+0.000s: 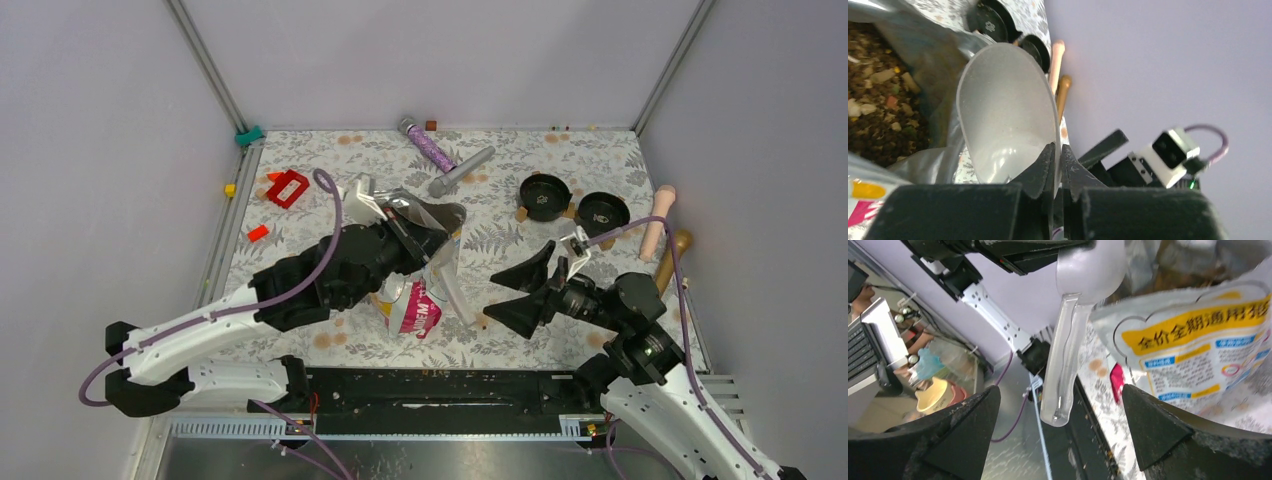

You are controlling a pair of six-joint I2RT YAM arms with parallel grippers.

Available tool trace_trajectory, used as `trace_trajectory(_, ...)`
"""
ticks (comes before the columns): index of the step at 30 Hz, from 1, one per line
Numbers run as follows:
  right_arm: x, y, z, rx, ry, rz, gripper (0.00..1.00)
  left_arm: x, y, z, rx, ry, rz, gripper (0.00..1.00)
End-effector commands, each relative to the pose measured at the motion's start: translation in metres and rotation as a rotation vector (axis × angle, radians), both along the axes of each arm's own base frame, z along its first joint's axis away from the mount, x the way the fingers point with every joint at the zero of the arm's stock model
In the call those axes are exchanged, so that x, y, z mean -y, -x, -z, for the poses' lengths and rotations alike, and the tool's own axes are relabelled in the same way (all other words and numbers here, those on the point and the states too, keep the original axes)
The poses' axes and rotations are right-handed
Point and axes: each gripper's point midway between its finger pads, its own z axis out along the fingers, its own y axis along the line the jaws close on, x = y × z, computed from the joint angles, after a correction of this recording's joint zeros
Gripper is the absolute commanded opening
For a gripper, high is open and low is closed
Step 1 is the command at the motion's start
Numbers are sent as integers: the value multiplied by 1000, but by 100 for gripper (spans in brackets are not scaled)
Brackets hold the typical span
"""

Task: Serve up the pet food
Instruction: Pick up the spatula from the center of the board.

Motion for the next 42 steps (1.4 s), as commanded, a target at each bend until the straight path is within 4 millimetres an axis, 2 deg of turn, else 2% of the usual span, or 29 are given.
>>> trace_trajectory(1,6,-18,-39,153,-128,113,100,-46,-18,-29,-125,160,-280,0)
trace_trajectory(4,5,-28,-34,153,-127,147,100,-55,-23,-35,-144,213,-342,0)
trace_trajectory(10,-2,-35,-36,193,-132,163,97,-72,-33,-42,-196,295,-474,0)
trace_trajectory(16,-18,-40,-34,184,-121,153,95,-69,-38,-42,-233,369,-522,0)
trace_trajectory(24,-35,-45,-39,214,-158,167,89,-64,-41,-35,-303,424,-565,0)
trace_trajectory(27,-39,-49,-45,208,-173,184,87,-67,-40,-22,-365,409,-608,0)
trace_trajectory(32,-55,-51,-42,160,-169,180,80,-68,-40,-17,-391,416,-629,0)
trace_trajectory(35,-56,-54,-36,133,-165,208,78,-73,-40,-12,-405,426,-649,0)
trace_trajectory(42,-52,-55,-41,100,-180,275,68,-82,-40,-3,-427,436,-697,0)
